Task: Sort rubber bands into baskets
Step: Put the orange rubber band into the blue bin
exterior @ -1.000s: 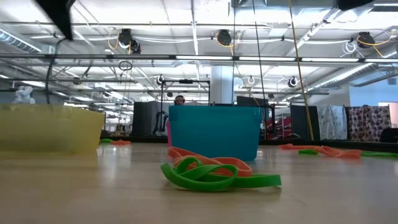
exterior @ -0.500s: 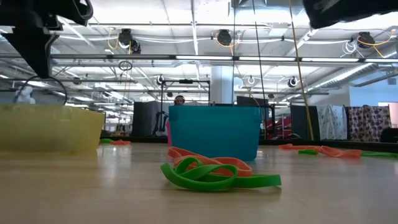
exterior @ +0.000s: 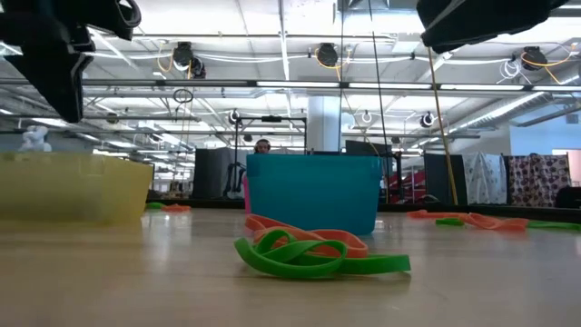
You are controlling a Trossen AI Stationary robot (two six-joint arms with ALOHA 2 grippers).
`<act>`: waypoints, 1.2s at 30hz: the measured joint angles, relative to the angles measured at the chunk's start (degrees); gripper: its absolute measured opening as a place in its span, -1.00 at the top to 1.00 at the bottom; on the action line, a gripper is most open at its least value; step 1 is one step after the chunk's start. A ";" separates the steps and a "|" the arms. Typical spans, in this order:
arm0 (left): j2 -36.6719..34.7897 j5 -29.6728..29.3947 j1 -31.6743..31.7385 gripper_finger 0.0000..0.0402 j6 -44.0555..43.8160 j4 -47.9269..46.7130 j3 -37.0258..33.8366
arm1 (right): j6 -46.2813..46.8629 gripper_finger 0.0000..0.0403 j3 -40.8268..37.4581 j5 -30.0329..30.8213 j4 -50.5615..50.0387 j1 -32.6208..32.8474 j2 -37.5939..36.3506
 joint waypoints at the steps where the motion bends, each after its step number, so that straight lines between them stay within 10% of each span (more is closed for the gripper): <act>1: 0.00 -1.28 0.01 0.45 -0.45 -0.42 0.00 | 0.00 1.00 0.00 0.00 0.00 -0.15 0.00; 6: 0.00 -11.70 -0.42 0.42 -6.01 6.41 -0.04 | 0.33 1.00 0.00 -0.13 1.07 -0.83 0.00; 18: -0.15 -53.23 -13.42 0.41 19.83 34.01 -5.39 | 3.93 1.00 -0.02 -0.42 19.71 -1.25 8.85; 29: -20.60 -50.52 -9.94 0.41 19.80 33.10 -21.47 | 3.77 1.00 14.88 -0.44 20.38 -5.77 26.02; 36: -40.84 -29.90 -8.56 0.41 56.72 69.47 -31.93 | 3.48 1.00 33.84 -5.59 -1.65 -7.89 34.27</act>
